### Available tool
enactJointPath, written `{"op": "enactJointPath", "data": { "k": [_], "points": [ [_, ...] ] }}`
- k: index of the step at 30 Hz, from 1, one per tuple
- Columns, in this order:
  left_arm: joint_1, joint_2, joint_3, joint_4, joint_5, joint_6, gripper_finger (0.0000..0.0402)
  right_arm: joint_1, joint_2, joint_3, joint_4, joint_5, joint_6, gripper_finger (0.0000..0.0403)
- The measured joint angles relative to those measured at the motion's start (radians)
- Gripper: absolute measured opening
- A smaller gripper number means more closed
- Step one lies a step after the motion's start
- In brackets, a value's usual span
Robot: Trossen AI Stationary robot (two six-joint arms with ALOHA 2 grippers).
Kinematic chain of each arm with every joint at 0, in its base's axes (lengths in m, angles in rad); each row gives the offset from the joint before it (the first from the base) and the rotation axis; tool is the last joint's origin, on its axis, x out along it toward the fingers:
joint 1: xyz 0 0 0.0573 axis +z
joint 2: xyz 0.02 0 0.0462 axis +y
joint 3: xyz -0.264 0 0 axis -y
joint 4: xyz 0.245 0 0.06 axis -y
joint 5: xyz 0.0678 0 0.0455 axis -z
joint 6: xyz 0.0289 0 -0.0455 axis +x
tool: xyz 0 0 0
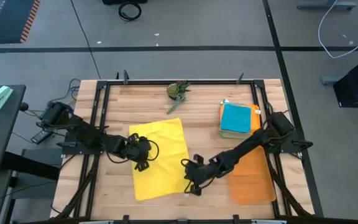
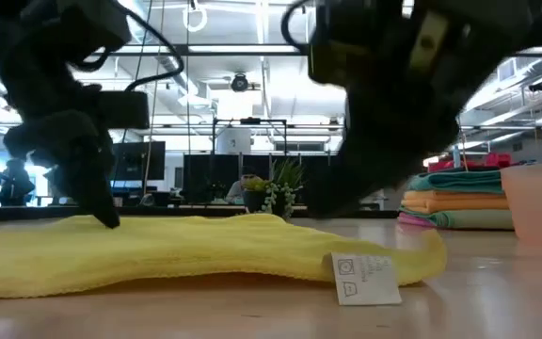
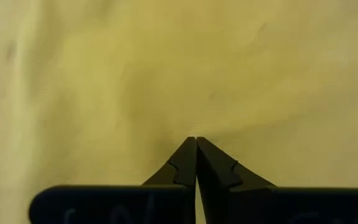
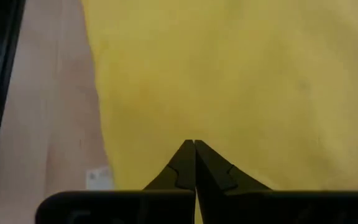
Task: Fold microfiber towels
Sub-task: Fold the yellow microfiber towel
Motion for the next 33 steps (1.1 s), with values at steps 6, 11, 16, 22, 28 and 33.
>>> {"op": "enactJointPath", "data": {
  "k": [6, 11, 16, 22, 28, 33],
  "points": [
    [-0.025, -0.014, 0.094, -0.104, 0.0, 0.057, 0.0006, -0.041, -0.031, 0.076, -0.015, 0.024, -0.138, 0.0005],
    [-0.093, -0.028, 0.143, -0.25, -0.01, 0.049, 0.0024, -0.124, -0.035, 0.133, -0.045, 0.024, -0.285, 0.0005],
    [-0.29, -0.079, 0.142, -0.339, -0.229, -0.095, 0.0007, -0.249, -0.035, 0.131, -0.042, -0.024, -0.393, 0.0005],
    [-0.45, -0.096, 0.088, -0.14, -0.367, -0.189, 0.0013, -0.386, 0.013, 0.111, 0.069, -0.143, -0.463, 0.0005],
    [-0.433, -0.026, 0.022, -0.028, -0.341, -0.258, 0.0011, -0.481, 0.097, 0.114, 0.043, -0.139, -0.47, 0.0005],
    [-0.45, -0.012, 0.027, 0.006, -0.268, -0.233, 0.0008, -0.491, 0.14, 0.12, 0.011, -0.126, -0.404, 0.0005]
  ]
}}
